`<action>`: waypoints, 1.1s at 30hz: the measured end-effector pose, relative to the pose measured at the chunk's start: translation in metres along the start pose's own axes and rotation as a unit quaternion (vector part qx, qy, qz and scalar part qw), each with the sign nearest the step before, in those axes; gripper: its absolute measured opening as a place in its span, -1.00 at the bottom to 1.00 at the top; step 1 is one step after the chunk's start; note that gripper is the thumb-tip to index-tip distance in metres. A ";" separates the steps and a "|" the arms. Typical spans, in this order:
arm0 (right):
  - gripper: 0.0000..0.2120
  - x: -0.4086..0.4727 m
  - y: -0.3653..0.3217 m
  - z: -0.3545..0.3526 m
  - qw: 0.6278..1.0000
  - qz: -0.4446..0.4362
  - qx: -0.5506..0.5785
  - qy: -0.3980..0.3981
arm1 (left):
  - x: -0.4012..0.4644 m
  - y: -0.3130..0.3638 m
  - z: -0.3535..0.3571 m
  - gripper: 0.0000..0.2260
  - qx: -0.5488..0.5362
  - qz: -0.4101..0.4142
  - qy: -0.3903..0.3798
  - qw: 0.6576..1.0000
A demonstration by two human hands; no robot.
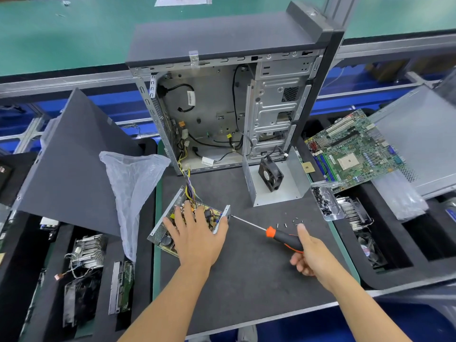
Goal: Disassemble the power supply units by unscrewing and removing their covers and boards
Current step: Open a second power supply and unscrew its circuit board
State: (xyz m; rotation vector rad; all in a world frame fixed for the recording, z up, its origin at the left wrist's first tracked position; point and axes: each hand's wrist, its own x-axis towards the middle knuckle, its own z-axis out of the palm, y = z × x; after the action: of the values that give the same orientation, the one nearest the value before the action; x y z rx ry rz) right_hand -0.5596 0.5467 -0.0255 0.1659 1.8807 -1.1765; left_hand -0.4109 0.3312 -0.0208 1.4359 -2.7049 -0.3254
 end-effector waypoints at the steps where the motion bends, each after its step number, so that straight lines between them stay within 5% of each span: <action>1: -0.58 0.002 0.003 -0.001 0.999 -0.019 0.030 0.001 | 0.000 0.000 0.000 -0.34 0.000 0.001 0.000 1.000; 4: -0.81 0.004 0.005 0.000 0.983 -0.046 0.177 -0.008 | -0.001 0.000 -0.001 -0.34 0.002 0.004 -0.001 1.000; 6: -0.74 0.002 0.003 0.004 0.971 -0.025 0.235 -0.029 | 0.000 0.000 -0.001 -0.34 0.004 0.005 -0.003 1.000; 9: -0.38 0.001 0.002 0.005 0.989 0.034 0.140 -0.017 | 0.000 -0.001 0.000 -0.36 0.004 0.006 0.003 1.000; 11: -0.46 0.000 0.003 0.004 0.995 0.011 0.096 -0.016 | 0.000 -0.001 0.002 -0.41 -0.001 0.010 0.010 1.000; 15: -0.84 0.001 0.005 0.001 0.979 -0.045 0.196 -0.031 | -0.001 -0.001 0.006 -0.60 -0.018 0.062 0.066 0.996; 19: -0.59 -0.002 0.002 0.007 0.993 -0.016 0.113 -0.030 | -0.003 0.000 0.008 -0.72 -0.011 0.081 0.084 0.993; 33: -0.72 0.000 0.007 0.010 0.996 -0.038 0.086 0.010 | -0.005 0.001 0.007 -0.79 -0.014 0.073 0.076 0.994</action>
State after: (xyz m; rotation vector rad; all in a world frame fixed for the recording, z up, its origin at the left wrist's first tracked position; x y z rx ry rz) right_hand -0.5496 0.5434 -0.0316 0.2026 1.8172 -1.3945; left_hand -0.4102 0.3369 -0.0267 1.1957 -2.6506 -0.2327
